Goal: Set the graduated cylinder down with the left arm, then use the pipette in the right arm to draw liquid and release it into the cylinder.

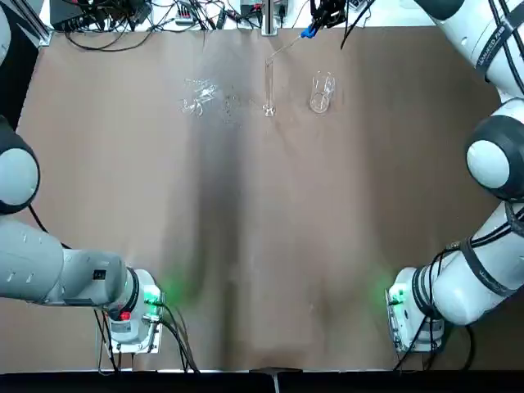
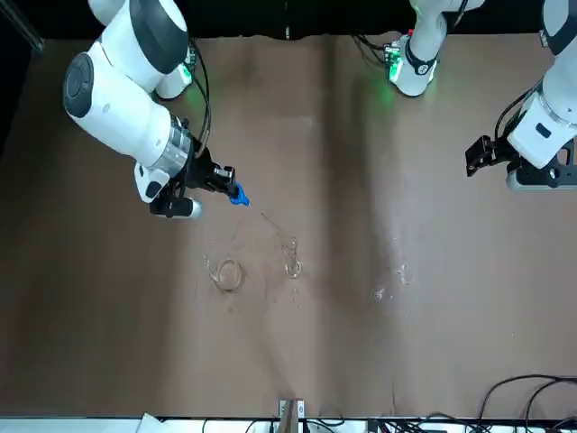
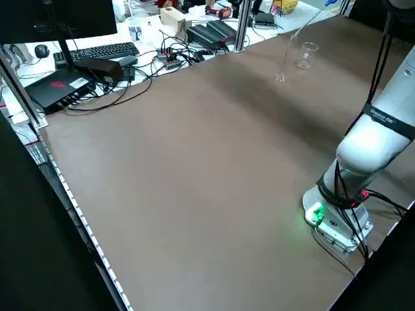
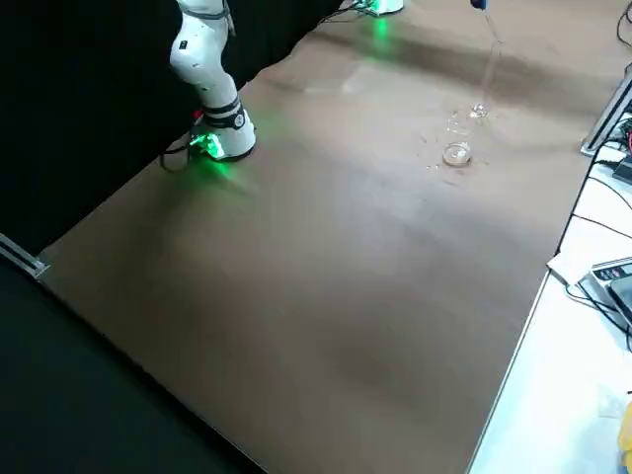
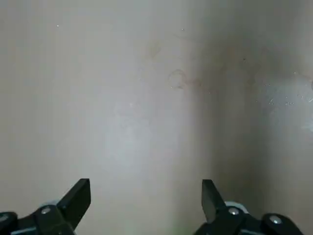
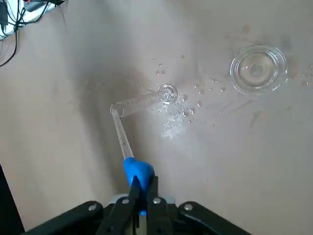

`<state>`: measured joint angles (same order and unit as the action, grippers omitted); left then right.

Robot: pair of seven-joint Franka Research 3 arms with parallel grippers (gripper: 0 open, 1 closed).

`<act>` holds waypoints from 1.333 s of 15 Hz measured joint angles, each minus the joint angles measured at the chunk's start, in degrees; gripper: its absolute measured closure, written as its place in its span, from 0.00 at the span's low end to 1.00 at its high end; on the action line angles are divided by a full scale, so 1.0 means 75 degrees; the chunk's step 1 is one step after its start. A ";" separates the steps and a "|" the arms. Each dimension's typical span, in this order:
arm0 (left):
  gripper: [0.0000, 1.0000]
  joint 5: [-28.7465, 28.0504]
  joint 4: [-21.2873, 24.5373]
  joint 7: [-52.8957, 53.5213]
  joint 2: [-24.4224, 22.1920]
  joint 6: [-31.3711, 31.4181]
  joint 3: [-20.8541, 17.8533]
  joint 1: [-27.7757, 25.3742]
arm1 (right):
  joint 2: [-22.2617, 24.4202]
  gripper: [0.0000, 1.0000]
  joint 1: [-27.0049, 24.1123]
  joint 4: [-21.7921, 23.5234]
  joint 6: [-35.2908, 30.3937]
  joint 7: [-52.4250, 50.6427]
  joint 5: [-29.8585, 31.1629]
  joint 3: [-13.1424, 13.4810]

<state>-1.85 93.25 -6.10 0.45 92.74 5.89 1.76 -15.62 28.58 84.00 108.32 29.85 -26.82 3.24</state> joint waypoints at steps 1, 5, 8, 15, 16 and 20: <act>0.00 0.0000 0.0000 0.0000 0.0000 0.0000 0.0000 0.0000 | 0.0000 0.93 0.0002 0.0000 0.0000 0.0000 0.0000 0.0000; 0.00 0.0000 0.0000 0.0000 0.0000 0.0000 0.0000 0.0000 | 0.0000 0.93 0.0006 -0.0006 0.0000 -0.0002 0.0072 -0.0001; 0.00 0.0000 0.0000 0.0000 0.0000 0.0000 0.0000 0.0000 | 0.0000 0.93 0.0039 -0.0007 0.0000 -0.0003 0.0245 -0.0014; 0.00 0.0000 0.0000 0.0000 0.0000 0.0000 0.0000 0.0001 | 0.0000 0.93 0.0120 -0.0010 0.0000 -0.0003 0.0300 -0.0013; 0.00 0.0000 0.0000 0.0000 0.0000 0.0000 0.0000 0.0001 | 0.0000 0.93 0.0120 -0.0010 0.0000 -0.0003 0.0302 -0.0011; 0.00 0.0000 0.0000 0.0000 0.0000 0.0001 0.0000 0.0001 | 0.0000 0.93 0.0120 -0.0010 0.0000 -0.0003 0.0311 0.0004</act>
<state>-1.85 93.25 -6.10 0.45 92.75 5.89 1.77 -15.62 29.48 83.92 108.32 29.83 -24.49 3.27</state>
